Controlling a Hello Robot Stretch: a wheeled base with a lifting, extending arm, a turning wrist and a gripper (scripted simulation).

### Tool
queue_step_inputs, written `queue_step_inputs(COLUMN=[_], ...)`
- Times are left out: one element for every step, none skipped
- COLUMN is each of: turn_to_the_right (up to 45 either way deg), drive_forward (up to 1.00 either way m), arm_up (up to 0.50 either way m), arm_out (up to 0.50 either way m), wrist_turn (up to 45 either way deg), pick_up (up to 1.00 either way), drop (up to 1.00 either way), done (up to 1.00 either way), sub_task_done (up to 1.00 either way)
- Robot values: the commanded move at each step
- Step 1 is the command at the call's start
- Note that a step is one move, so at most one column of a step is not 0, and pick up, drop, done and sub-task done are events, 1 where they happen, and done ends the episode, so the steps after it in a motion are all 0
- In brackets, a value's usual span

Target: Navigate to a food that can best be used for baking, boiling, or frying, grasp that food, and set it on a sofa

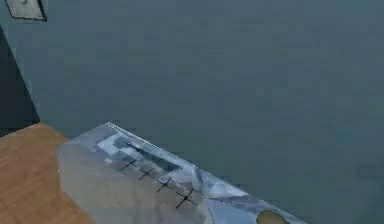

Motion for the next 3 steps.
queue_step_inputs(turn_to_the_right=[-45.0,-12.0,0.0], drive_forward=[0.0,0.0,0.0], arm_up=[0.0,0.0,0.5], arm_out=[0.0,0.0,0.0], wrist_turn=[0.0,0.0,0.0], pick_up=[0.0,0.0,0.0], drop=[0.0,0.0,0.0], done=[0.0,0.0,0.0], sub_task_done=[0.0,0.0,0.0])
